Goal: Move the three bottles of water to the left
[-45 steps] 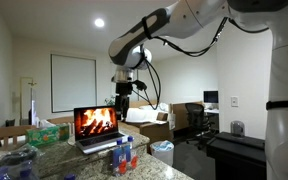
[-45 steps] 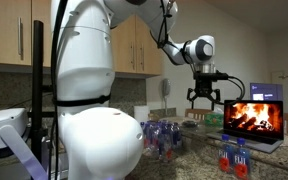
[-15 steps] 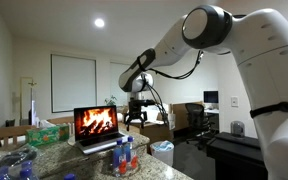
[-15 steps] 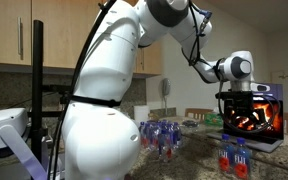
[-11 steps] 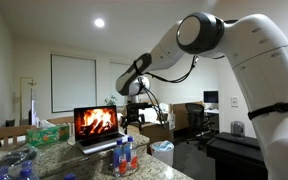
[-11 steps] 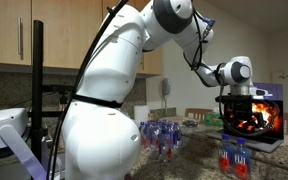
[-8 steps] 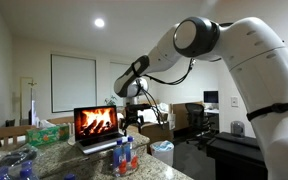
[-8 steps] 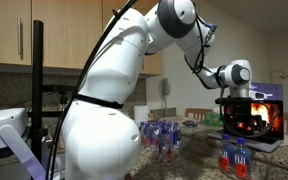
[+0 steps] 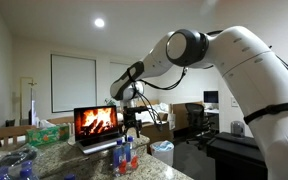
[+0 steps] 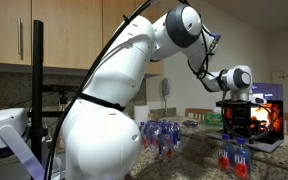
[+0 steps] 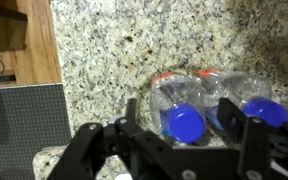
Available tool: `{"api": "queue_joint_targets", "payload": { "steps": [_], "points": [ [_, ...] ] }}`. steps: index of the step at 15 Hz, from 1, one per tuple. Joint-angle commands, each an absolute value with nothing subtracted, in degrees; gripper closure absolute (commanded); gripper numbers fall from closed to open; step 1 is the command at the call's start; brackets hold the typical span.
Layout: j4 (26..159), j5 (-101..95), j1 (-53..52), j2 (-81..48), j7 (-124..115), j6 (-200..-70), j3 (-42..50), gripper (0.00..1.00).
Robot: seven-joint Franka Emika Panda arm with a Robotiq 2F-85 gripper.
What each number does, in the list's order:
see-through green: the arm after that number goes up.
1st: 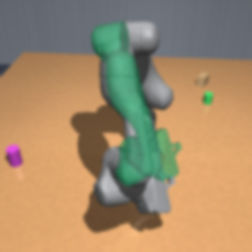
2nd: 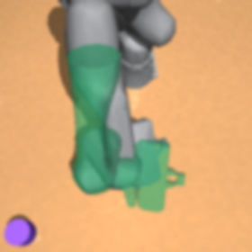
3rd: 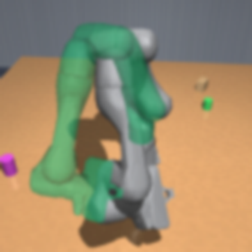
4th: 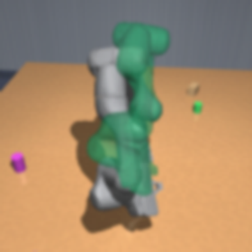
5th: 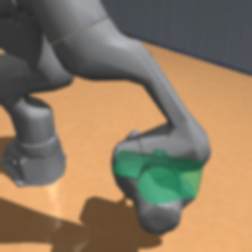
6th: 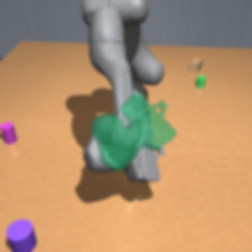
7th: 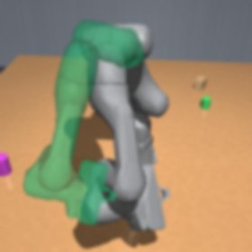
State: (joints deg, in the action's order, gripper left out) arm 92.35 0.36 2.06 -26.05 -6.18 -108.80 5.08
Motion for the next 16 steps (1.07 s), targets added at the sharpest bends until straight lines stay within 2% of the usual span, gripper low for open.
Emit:
{"api": "queue_joint_targets", "payload": {
  "steps": [1, 6, 8, 9, 16],
  "points": [
    [88.6, -1.2, 2.0, -28.3, -6.4, -104.9, 4.7, 0.47],
    [86.0, -2.1, 1.9, -30.1, -6.1, -102.6, 4.6, 0.8],
    [85.3, -2.3, 1.9, -30.4, -5.8, -101.9, 4.4, 0.89],
    [85.2, -2.4, 1.9, -30.3, -5.4, -101.3, 4.3, 0.85],
    [89.0, -6.4, 1.8, -22.7, -4.3, -101.9, 4.9, 0.85]
  ]
}}
